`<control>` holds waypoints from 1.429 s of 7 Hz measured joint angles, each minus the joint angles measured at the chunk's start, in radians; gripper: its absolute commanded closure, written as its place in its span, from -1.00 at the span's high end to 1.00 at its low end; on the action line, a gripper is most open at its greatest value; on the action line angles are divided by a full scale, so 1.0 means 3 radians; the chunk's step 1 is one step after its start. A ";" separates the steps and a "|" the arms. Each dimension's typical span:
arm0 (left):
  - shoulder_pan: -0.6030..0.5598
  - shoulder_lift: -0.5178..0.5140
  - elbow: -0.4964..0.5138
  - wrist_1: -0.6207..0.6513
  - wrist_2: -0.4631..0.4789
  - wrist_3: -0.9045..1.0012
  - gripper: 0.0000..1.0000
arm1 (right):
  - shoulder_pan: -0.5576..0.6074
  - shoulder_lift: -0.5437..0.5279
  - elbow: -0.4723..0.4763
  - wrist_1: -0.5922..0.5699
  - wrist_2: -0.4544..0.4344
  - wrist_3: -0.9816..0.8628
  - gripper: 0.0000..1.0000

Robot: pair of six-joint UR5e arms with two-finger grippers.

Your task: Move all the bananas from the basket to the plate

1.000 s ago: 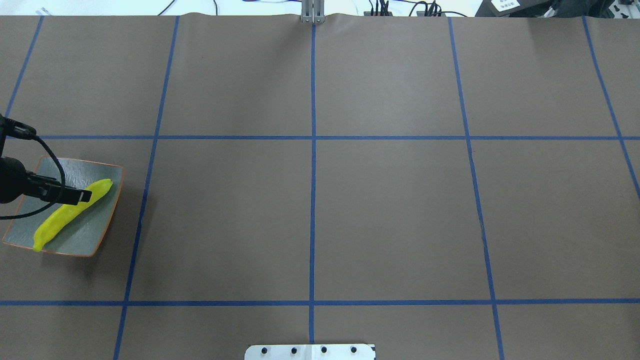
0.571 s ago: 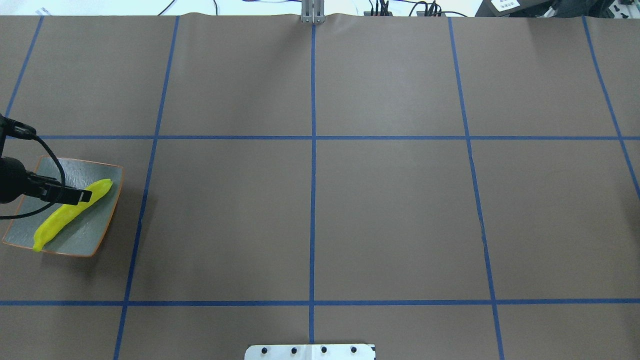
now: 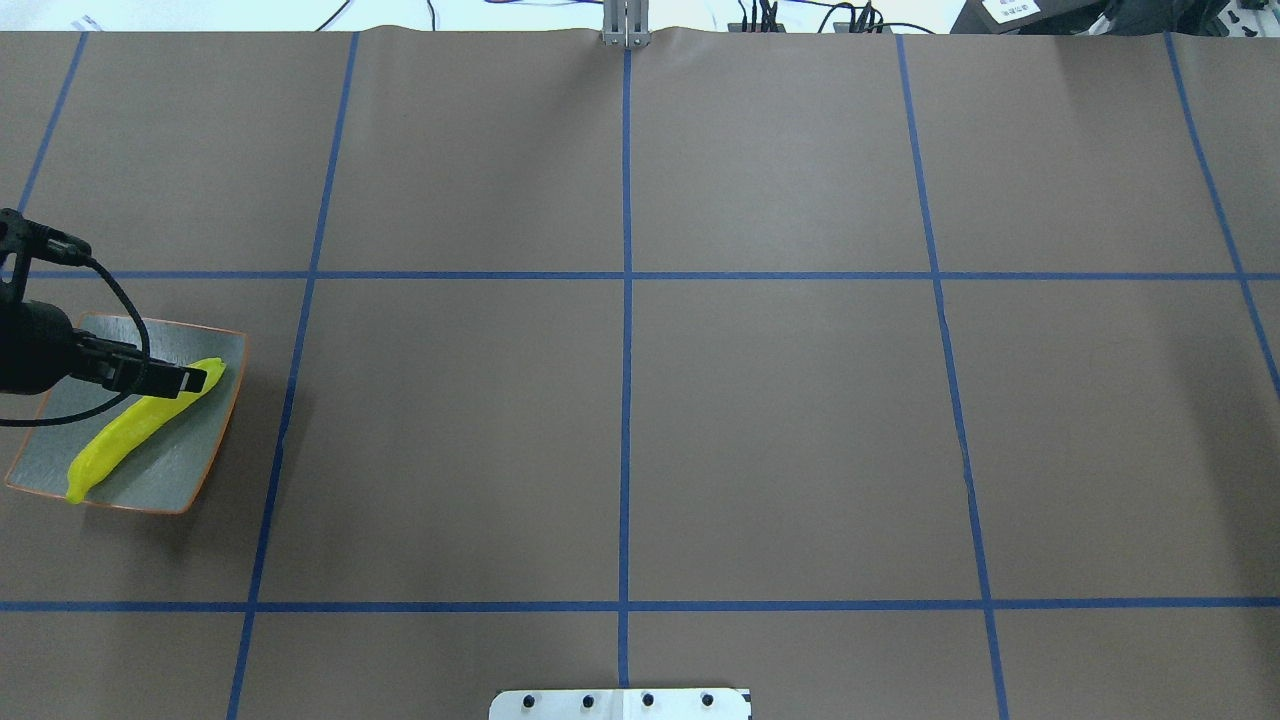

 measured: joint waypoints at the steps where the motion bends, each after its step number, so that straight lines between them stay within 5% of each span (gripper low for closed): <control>1: 0.0007 -0.0134 0.0005 0.0001 -0.0006 -0.0076 1.00 | 0.0001 0.0130 0.0049 -0.0055 0.0207 0.0020 -1.00; 7: 0.0083 -0.1266 0.0004 -0.0030 -0.0155 -0.1364 1.00 | -0.0542 0.0848 0.0460 -0.0012 0.0780 0.1757 -1.00; 10: 0.0166 -0.1747 0.0011 -0.0025 -0.0177 -0.2342 1.00 | -0.1119 0.1143 0.0512 0.0925 0.0822 0.3352 -1.00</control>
